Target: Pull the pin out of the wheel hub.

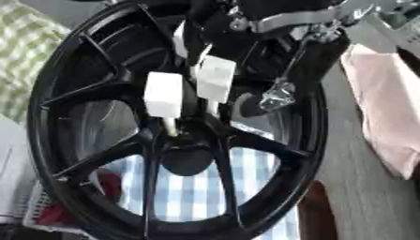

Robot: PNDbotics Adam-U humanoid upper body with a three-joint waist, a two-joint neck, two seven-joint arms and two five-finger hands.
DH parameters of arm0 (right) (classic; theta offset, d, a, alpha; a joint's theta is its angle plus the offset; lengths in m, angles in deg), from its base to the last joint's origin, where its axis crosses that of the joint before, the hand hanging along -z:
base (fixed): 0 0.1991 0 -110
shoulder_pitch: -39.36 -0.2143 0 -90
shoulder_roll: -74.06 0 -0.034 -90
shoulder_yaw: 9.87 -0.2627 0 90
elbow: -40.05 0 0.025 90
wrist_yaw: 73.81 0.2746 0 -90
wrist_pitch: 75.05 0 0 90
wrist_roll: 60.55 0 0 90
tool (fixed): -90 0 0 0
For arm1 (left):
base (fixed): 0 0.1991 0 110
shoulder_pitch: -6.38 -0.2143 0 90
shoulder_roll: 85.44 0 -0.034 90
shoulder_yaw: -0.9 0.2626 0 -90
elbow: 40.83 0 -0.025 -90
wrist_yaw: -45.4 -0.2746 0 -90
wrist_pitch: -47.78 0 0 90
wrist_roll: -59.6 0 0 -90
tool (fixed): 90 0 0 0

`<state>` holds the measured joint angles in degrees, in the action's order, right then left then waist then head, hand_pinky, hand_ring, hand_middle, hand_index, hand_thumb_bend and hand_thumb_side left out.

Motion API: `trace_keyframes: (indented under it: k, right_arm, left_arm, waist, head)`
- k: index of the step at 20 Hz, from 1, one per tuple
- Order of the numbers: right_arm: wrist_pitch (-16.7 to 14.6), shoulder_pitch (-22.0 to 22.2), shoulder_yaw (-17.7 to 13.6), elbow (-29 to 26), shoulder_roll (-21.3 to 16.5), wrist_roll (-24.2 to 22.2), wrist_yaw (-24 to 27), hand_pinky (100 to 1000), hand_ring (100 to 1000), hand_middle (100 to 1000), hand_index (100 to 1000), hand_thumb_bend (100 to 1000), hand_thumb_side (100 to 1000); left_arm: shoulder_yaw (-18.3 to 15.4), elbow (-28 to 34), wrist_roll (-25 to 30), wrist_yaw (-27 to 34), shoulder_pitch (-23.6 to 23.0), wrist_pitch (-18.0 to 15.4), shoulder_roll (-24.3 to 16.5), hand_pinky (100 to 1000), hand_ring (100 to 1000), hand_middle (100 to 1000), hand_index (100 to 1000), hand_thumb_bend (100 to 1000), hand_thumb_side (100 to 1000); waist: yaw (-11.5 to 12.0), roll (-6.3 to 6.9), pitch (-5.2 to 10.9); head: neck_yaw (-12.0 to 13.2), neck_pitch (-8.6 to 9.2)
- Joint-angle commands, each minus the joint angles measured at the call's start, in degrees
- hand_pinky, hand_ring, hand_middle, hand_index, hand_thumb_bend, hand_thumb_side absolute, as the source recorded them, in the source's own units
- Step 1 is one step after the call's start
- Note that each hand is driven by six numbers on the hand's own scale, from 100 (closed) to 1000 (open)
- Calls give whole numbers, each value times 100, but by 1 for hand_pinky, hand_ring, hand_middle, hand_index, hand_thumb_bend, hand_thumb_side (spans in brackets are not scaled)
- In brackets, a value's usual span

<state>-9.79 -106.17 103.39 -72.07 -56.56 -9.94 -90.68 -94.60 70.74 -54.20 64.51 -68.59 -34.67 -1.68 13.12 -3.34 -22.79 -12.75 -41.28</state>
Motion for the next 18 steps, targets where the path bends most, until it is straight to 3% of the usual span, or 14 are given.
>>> trace_keyframes:
  k: [1, 6, 11, 14, 18]
  right_arm:
    - [-14, -144, -116, 98, -39, -123, 110, 899, 766, 765, 802, 476, 345]
    - [-53, -212, -113, 176, 5, -116, 87, 887, 686, 729, 784, 473, 337]
    - [-71, -263, -84, 256, 51, -98, 54, 884, 674, 721, 780, 472, 333]
    - [-90, -276, -71, 285, 65, -74, 51, 863, 579, 688, 764, 469, 324]
    - [-101, -294, -57, 306, 84, -43, 59, 863, 579, 683, 762, 468, 320]
  left_arm:
    - [-46, 102, 3, 14, 32, -22, -154, 657, 659, 615, 731, 514, 651]
    - [-53, 100, -4, 15, 31, -25, -152, 657, 659, 616, 731, 513, 651]
    - [-49, 96, 2, 21, 35, -24, -139, 657, 658, 616, 731, 513, 652]
    - [-58, 95, -7, 20, 33, -27, -138, 658, 658, 616, 731, 514, 651]
    - [-59, 95, -10, 22, 32, -27, -133, 658, 658, 616, 731, 514, 651]
  waist:
    - [-8, -23, 83]
    - [-31, 4, 103]
    - [-43, 18, 104]
    - [-41, 22, 103]
    - [-40, 23, 106]
  head:
    - [-88, -53]
    - [-156, -75]
    - [-193, -94]
    - [-206, -78]
    - [-211, -68]
